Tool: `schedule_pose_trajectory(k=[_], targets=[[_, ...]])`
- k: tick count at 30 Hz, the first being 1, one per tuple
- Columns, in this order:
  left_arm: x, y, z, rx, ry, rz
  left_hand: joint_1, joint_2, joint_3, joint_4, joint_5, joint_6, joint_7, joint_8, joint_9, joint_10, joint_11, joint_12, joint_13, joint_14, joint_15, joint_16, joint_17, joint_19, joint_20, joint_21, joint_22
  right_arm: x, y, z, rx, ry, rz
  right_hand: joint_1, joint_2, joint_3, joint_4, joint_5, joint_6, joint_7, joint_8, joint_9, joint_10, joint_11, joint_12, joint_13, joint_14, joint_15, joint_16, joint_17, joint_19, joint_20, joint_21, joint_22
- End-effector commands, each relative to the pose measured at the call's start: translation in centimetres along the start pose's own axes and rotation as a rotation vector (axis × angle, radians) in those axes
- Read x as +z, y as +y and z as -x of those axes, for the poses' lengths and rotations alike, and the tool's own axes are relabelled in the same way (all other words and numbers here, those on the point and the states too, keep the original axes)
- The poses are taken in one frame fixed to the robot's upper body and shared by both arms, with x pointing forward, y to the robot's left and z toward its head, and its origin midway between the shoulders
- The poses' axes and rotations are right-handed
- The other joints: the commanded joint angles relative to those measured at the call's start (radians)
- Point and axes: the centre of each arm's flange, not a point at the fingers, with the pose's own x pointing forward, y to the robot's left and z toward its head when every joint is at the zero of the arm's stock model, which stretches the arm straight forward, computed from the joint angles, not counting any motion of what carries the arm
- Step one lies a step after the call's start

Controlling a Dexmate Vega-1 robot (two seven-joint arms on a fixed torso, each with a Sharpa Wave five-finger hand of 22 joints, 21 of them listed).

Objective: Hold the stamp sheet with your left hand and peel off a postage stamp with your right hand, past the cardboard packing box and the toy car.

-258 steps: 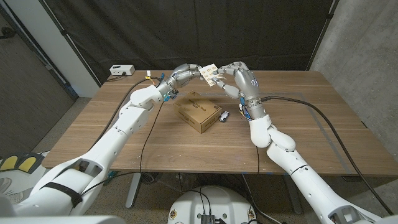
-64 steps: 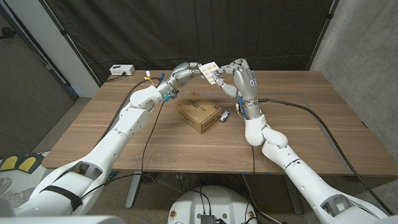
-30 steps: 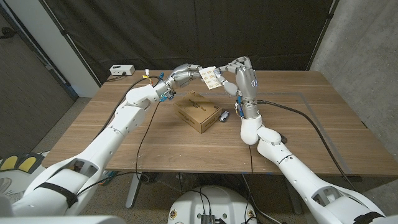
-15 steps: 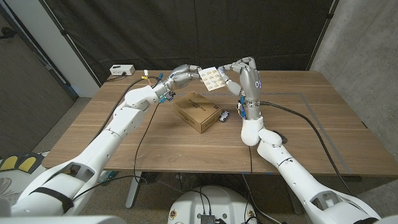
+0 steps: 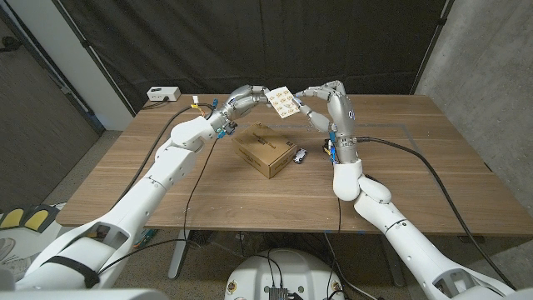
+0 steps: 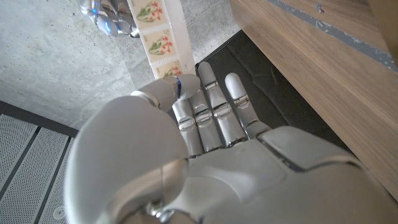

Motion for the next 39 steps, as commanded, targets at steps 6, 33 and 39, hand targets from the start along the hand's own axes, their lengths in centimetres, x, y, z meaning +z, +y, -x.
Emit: schedule_pose_trajectory(k=[6,33,39], targets=[[0.1,-0.2,-0.7,-0.011,0.0,0.026,-0.002,0.004,0.004,-0.001,-0.003,0.06,0.125,0.064,0.004,0.017,-0.052,-0.007,0.003,-0.004,-0.121,-0.005,0.005,0.005,-0.001,0.002,0.002,0.2,0.5,-0.2,0.068,-0.047,0.093,0.036,-0.016,0.007,-0.026,0.029,-0.007,-0.014,-0.004,0.003,-0.006,-0.008,-0.009,0.005,-0.009,-0.15,-0.002,0.009,0.004,-0.005,0.003,0.001],[0.1,0.0,-0.4,-0.032,-0.007,0.053,-0.003,0.003,0.006,-0.002,-0.003,0.061,0.124,0.07,-0.001,0.021,-0.052,-0.008,0.006,-0.001,-0.12,-0.005,0.006,0.005,-0.001,0.002,0.002,-0.2,1.9,-0.8,0.088,-0.067,0.176,0.086,-0.006,0.018,-0.039,0.084,0.019,-0.027,0.004,0.006,0.015,-0.006,-0.006,0.014,0.009,-0.152,0.004,0.02,0.013,-0.015,0.006,-0.002],[0.2,0.0,-0.2,-0.036,-0.015,0.059,-0.004,0.003,0.007,-0.002,-0.004,0.06,0.125,0.072,0.001,0.022,-0.052,-0.008,0.007,-0.001,-0.121,-0.005,0.007,0.005,-0.002,0.002,0.002,-0.1,2.0,-0.9,0.06,-0.089,0.172,0.156,0.036,0.052,-0.053,0.09,0.134,-0.026,0.048,0.008,0.11,-0.004,0.016,0.015,0.061,-0.154,0.02,0.036,0.022,-0.025,0.013,-0.001]])
